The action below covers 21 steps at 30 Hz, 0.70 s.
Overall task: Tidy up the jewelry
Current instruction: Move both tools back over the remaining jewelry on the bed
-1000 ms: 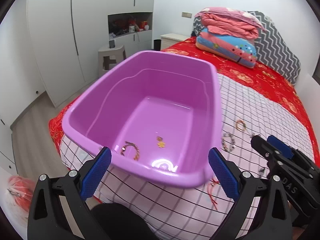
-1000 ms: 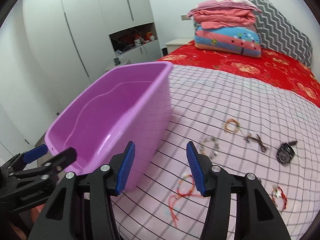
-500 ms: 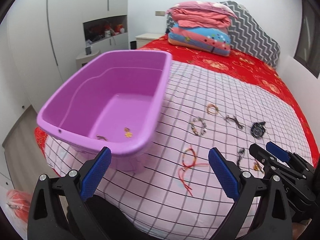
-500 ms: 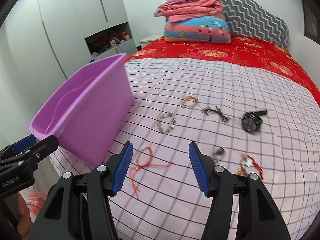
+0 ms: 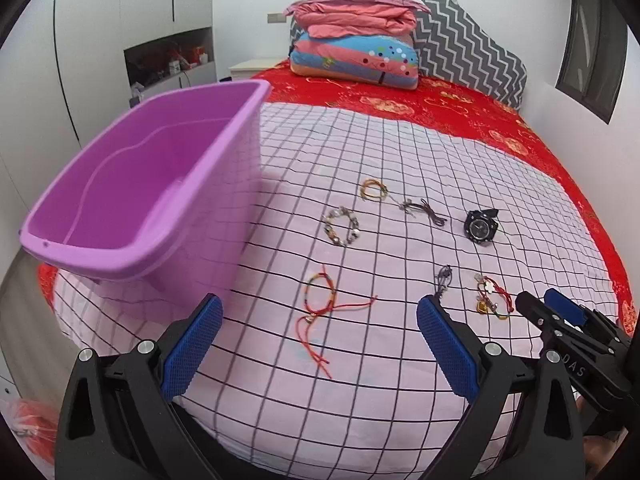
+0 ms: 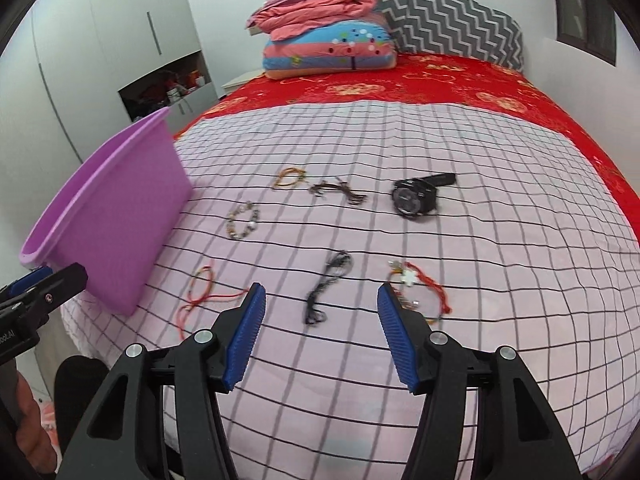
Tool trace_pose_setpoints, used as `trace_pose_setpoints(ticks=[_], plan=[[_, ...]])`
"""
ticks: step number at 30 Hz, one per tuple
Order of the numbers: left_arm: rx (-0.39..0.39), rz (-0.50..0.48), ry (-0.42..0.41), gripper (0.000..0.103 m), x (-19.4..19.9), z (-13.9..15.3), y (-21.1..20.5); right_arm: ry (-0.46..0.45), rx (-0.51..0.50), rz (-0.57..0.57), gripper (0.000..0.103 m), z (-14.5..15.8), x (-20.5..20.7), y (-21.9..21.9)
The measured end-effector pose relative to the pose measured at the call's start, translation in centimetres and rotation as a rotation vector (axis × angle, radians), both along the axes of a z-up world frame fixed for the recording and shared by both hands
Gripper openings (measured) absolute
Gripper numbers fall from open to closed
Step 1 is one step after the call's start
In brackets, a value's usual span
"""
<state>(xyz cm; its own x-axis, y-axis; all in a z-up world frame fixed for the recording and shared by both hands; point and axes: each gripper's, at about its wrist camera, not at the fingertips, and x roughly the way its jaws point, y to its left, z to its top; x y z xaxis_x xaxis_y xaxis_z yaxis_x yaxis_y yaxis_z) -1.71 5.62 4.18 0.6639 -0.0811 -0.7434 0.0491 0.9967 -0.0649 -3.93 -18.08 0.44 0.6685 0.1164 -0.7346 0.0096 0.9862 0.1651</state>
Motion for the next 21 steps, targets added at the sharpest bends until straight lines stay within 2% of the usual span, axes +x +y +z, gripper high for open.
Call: trace_pose_setpoints(ticks=[5, 12, 21], plan=[[-0.013, -0.002, 0.026, 0.096, 0.9, -2.4, -1.1, 0.026, -0.008, -0.064, 0.056, -2.0, 0.2, -3.0], [0.018, 0.0, 0.038, 0.096, 2.6, -5.3, -2.0, 0.077, -0.024, -0.108, 0.056, -5.1, 1.4, -5.3], [0.017, 0.057, 0.055, 0.096, 6.3, -9.3, -1.1, 0.126, -0.067, -0.146, 0.056, -9.1, 4.3, -7.8]])
